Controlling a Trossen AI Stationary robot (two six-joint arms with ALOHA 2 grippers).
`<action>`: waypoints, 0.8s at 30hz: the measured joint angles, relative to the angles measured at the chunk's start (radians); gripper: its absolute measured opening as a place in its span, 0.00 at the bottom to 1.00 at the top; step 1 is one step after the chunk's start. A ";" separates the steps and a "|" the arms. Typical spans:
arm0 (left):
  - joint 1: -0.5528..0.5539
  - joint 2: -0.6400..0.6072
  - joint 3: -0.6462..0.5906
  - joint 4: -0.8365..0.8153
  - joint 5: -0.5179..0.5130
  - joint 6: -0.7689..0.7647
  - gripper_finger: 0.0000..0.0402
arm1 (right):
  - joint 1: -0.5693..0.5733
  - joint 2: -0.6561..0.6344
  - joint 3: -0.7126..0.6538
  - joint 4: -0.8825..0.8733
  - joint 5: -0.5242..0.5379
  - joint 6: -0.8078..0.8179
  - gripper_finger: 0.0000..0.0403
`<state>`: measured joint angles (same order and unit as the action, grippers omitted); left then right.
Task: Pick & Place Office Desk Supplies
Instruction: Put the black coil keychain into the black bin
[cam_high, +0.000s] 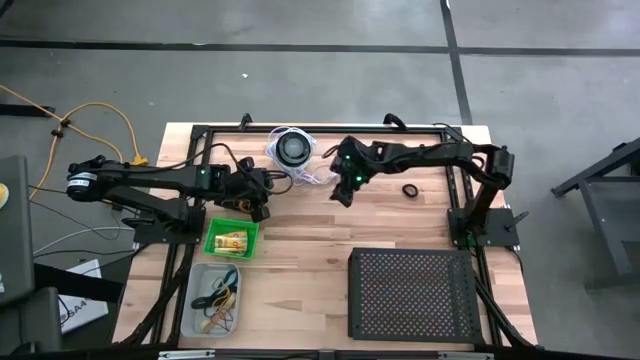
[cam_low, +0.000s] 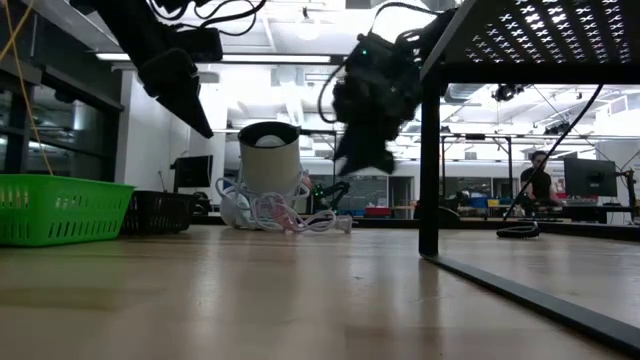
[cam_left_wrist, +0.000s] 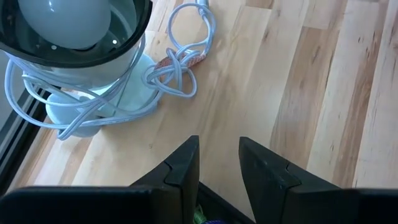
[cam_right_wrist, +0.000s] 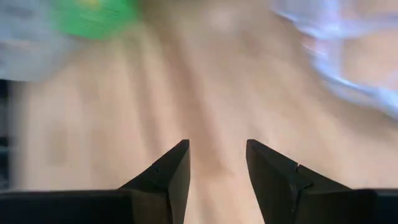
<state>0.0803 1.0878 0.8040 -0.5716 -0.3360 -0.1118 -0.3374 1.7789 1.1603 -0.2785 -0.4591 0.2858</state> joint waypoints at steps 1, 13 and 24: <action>0.000 0.000 0.000 0.000 0.000 0.000 0.27 | -0.002 -0.013 0.000 -0.057 0.066 -0.012 0.36; -0.005 0.001 -0.001 0.018 0.000 -0.001 0.27 | 0.015 -0.198 0.000 -0.483 0.605 0.029 0.36; -0.005 0.001 -0.001 0.066 0.000 0.000 0.27 | 0.004 -0.167 -0.038 -0.528 0.718 0.007 0.36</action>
<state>0.0750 1.0885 0.8028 -0.5053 -0.3363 -0.1123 -0.3338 1.6119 1.1225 -0.8061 0.2585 0.2923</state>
